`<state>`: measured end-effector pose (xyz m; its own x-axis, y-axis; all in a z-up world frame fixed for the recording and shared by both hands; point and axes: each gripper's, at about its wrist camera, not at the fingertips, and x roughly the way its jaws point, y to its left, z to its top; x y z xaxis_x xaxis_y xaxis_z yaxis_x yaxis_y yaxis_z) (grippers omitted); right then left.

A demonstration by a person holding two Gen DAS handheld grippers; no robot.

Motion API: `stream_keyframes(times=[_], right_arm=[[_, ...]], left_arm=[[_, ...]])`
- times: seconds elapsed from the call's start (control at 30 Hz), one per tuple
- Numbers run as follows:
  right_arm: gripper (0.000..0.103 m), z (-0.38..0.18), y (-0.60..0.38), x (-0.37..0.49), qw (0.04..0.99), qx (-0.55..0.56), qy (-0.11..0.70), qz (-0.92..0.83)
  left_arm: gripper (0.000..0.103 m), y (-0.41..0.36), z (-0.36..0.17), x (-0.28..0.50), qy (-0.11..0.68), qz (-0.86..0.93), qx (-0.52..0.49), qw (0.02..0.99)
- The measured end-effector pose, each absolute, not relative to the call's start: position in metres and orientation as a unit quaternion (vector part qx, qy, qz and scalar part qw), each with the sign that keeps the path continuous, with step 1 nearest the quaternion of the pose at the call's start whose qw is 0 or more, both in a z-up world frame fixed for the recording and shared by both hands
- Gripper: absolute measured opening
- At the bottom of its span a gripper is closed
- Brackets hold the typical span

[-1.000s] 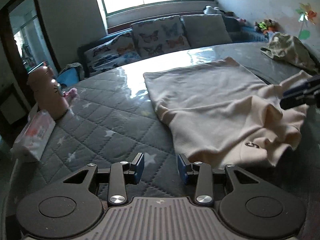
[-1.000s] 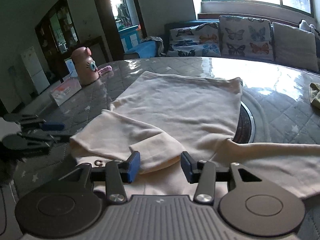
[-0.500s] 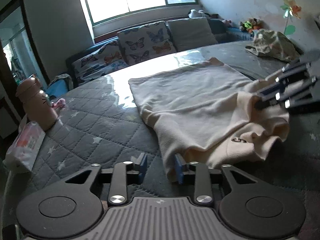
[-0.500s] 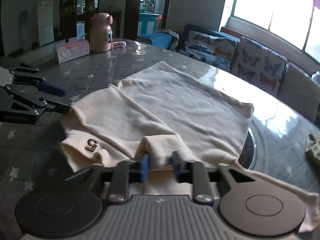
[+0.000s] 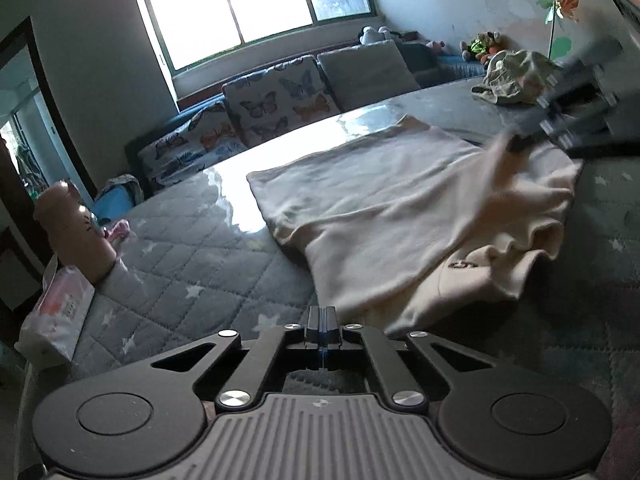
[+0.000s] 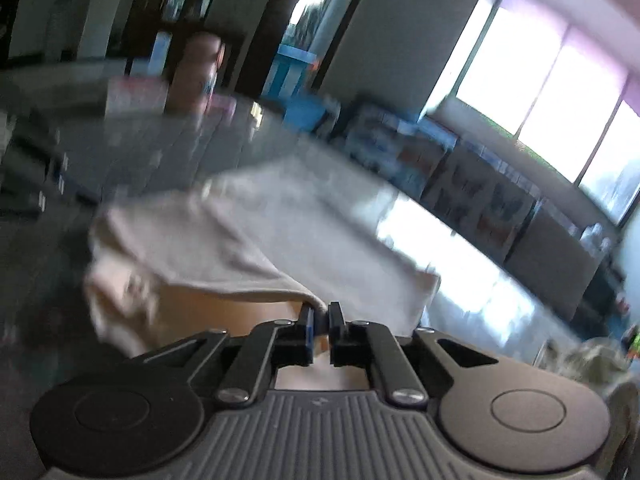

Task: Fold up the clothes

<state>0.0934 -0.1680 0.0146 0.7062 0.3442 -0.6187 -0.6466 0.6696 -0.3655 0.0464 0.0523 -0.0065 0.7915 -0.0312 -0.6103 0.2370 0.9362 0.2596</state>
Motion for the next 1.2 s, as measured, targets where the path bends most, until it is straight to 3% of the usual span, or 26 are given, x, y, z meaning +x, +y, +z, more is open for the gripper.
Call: stream_keyframes(times=[0.27,0.43,0.87,1.0,1.17,1.2], right_arm=[[0.015,0.014,-0.191,0.095,0.875,-0.262,0.298,0.277],[0.027,0.017,-0.188,0.093,0.873,-0.237,0.301,0.303],[0.028,0.026,-0.193,0.092,0.871,-0.184,0.316,0.329],[0.028,0.018,-0.177,0.087,0.860,-0.214,0.312,0.342],[0.025,0.005,-0.164,0.089,0.852,-0.252,0.309,0.339],[0.019,0.004,-0.162,0.089,0.851,-0.258,0.307,0.338]], left_arm=[[0.006,0.046,0.005,0.050,0.307,-0.105,0.178,0.929],[0.013,0.036,-0.006,0.052,0.309,-0.108,0.212,0.921],[0.013,0.036,-0.014,0.049,0.307,-0.113,0.237,0.915],[0.026,0.038,-0.017,0.050,0.307,-0.105,0.238,0.915],[0.026,0.036,-0.019,0.050,0.303,-0.113,0.248,0.913],[0.025,0.037,-0.019,0.051,0.303,-0.112,0.244,0.914]])
